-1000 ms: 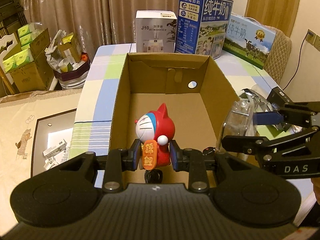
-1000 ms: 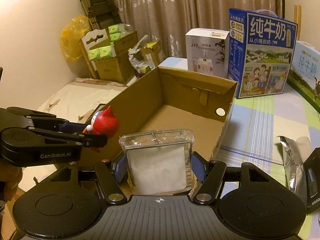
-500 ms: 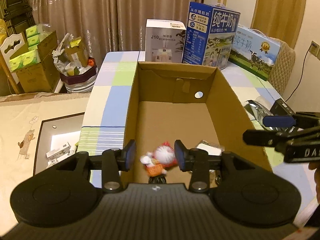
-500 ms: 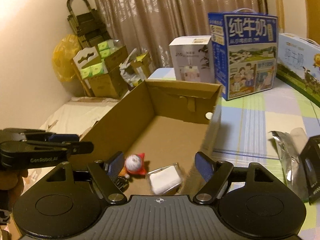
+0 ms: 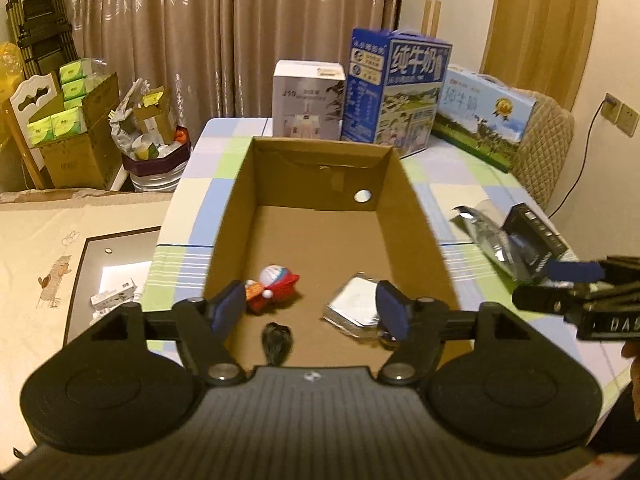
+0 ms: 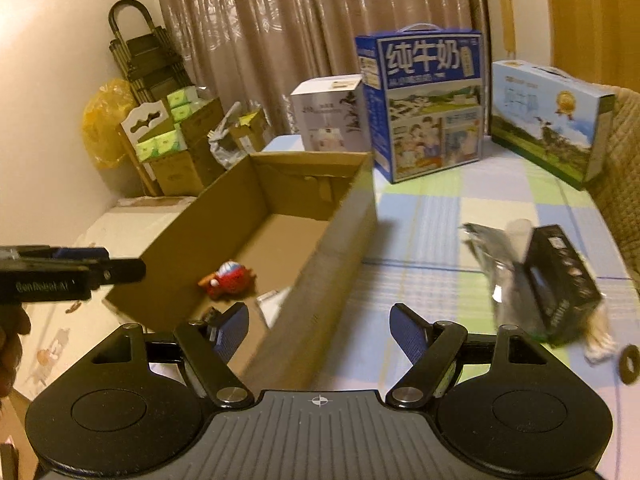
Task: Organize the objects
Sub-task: 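Move both open tools back over the table toward the remaining items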
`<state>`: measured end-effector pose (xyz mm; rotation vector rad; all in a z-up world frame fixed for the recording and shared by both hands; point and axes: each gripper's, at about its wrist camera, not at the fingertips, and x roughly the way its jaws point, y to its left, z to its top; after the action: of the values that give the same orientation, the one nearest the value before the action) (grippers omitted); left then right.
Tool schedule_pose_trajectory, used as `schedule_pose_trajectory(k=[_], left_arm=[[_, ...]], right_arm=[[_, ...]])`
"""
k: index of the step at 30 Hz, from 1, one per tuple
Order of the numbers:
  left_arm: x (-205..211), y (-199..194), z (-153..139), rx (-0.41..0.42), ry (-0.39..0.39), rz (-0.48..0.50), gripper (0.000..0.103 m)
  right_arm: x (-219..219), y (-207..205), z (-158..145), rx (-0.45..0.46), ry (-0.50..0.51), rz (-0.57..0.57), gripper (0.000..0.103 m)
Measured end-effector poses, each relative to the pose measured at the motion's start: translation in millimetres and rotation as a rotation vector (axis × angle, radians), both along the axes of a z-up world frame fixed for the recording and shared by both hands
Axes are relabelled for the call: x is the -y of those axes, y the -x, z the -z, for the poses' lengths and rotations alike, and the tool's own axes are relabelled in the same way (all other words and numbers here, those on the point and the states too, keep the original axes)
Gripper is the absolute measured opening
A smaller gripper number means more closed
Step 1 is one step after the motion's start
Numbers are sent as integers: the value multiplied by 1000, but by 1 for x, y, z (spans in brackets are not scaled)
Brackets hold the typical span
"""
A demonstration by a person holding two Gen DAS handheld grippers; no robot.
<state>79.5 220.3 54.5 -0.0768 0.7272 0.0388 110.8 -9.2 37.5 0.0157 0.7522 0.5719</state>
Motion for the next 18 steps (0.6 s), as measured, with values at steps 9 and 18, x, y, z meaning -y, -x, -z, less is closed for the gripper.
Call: schedule_pose_trajectory(k=[9, 18], left_arm=[[58, 21, -14, 36, 8, 58, 89], [115, 23, -19, 71, 28, 129, 96]], right_arm=[[52, 24, -10, 17, 1, 64, 75], [115, 39, -13, 32, 23, 165, 75]])
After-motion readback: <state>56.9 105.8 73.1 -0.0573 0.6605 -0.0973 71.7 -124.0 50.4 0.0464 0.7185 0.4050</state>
